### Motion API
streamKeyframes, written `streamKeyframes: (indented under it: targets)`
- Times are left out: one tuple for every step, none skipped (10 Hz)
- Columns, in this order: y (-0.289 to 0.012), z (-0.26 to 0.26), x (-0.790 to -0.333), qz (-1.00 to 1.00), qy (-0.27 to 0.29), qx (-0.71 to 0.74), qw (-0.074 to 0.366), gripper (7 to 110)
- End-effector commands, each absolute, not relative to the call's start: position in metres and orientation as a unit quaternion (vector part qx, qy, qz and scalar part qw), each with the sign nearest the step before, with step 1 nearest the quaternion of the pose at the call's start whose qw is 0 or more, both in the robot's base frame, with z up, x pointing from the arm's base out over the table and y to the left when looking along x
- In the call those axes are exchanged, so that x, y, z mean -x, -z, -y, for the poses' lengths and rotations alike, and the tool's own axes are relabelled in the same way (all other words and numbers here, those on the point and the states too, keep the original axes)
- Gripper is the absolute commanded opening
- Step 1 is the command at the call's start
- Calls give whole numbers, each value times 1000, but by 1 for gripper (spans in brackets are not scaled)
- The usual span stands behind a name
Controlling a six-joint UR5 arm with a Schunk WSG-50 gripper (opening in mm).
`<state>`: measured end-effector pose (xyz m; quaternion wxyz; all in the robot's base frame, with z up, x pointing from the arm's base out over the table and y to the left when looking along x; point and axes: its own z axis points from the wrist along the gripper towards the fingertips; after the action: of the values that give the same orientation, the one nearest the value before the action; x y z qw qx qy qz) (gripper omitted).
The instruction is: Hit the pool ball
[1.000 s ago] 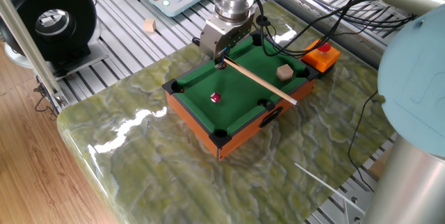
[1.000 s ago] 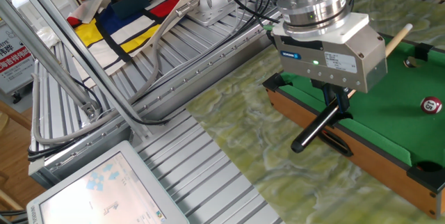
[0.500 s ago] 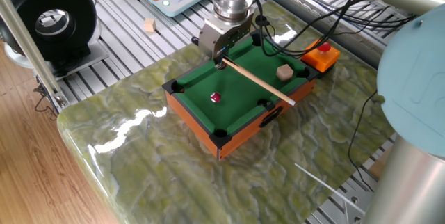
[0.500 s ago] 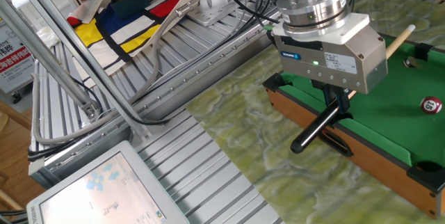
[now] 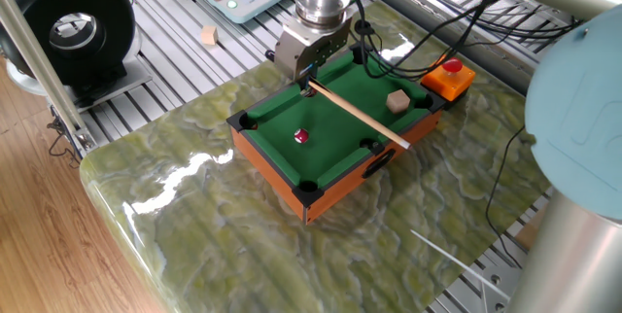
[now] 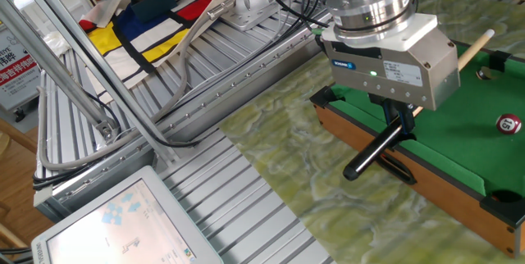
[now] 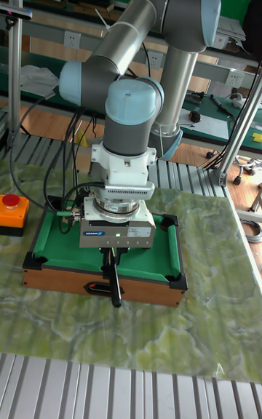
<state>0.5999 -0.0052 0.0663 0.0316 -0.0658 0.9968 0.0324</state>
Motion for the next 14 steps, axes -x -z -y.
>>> streamKeyframes:
  targets:
    - [-72, -2, -607, -996, -39, 79, 33, 7]
    - [-76, -9, -612, -994, -42, 96, 33, 7]
    - [-81, -17, -619, -993, -43, 102, 33, 7]
    - [-87, -27, -626, -993, -47, 101, 33, 7]
    - [-95, -35, -633, -993, -50, 98, 30, 7]
    - [-104, -43, -642, -993, -53, 99, 29, 7]
    - [-113, -53, -653, -992, -52, 109, 33, 7]
    - [-124, -68, -666, -991, -60, 115, 39, 7]
    - [-135, -85, -675, -990, -73, 113, 41, 7]
    - [-144, -95, -684, -990, -77, 112, 43, 7]
    - [-150, -98, -694, -988, -74, 123, 49, 7]
    - [-149, -96, -704, -985, -79, 139, 62, 7]
    - [-147, -83, -707, -985, -57, 150, 61, 7]
    - [-144, -67, -709, -986, -30, 155, 56, 7]
